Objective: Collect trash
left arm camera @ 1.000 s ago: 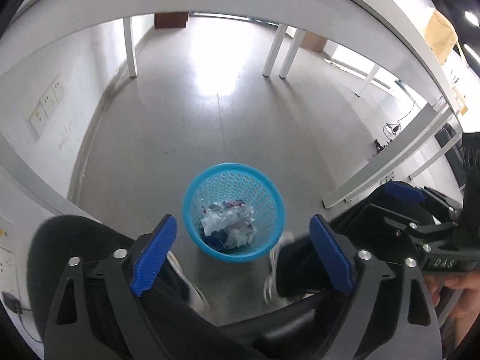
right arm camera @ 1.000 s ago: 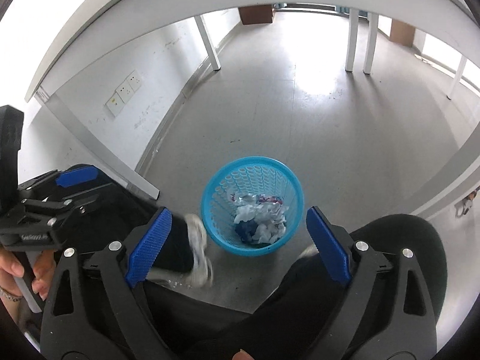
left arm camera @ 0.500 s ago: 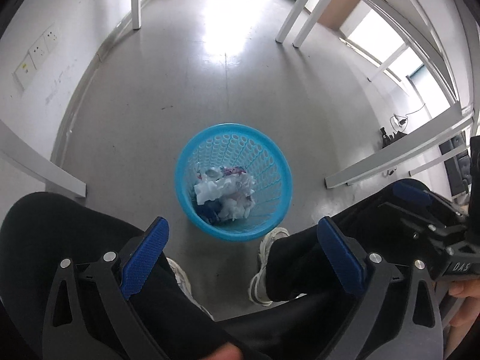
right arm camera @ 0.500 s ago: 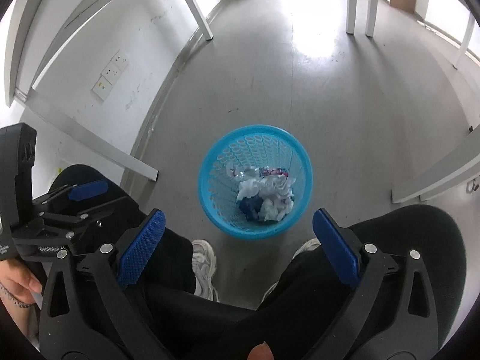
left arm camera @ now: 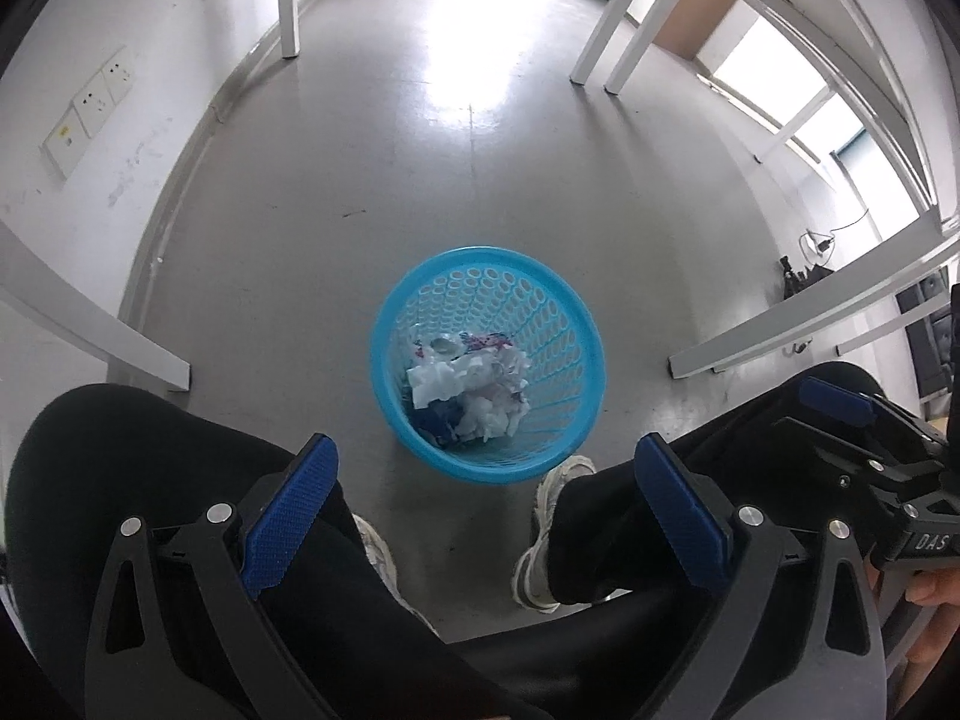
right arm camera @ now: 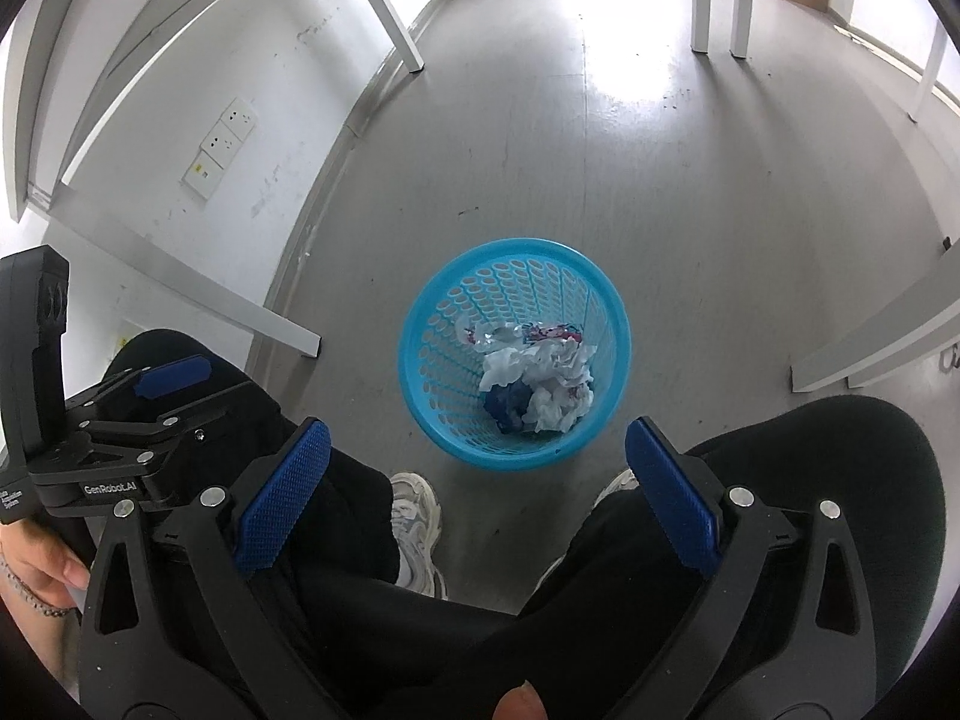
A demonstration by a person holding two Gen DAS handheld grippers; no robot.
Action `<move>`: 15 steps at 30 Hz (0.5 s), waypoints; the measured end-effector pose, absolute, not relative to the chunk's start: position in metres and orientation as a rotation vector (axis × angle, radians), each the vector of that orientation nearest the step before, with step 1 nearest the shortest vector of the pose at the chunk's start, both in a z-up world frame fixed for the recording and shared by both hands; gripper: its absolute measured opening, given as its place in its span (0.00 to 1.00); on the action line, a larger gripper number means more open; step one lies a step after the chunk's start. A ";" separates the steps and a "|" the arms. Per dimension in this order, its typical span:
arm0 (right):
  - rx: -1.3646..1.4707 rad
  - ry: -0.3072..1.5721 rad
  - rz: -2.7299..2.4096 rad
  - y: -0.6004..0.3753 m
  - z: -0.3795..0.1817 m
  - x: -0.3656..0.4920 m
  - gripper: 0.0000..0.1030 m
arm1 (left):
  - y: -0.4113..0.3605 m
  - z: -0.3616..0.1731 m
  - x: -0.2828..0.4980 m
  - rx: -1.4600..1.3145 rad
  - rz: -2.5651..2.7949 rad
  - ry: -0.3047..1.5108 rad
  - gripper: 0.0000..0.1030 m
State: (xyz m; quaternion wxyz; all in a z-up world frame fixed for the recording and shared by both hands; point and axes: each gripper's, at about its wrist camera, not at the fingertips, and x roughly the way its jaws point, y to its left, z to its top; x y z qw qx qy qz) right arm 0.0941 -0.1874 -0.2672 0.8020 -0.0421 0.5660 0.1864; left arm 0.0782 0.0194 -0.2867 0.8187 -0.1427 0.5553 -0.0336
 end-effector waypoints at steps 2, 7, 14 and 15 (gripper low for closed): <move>-0.089 1.215 0.394 -0.188 -0.267 0.095 0.92 | 0.019 -0.286 0.078 -0.305 -0.074 1.181 0.94; -0.082 1.214 0.391 -0.189 -0.268 0.095 0.92 | 0.020 -0.287 0.078 -0.310 -0.070 1.180 0.94; -0.071 1.215 0.390 -0.190 -0.269 0.096 0.92 | 0.021 -0.287 0.079 -0.308 -0.074 1.183 0.94; -0.071 1.216 0.390 -0.190 -0.269 0.097 0.92 | 0.021 -0.287 0.079 -0.307 -0.072 1.183 0.94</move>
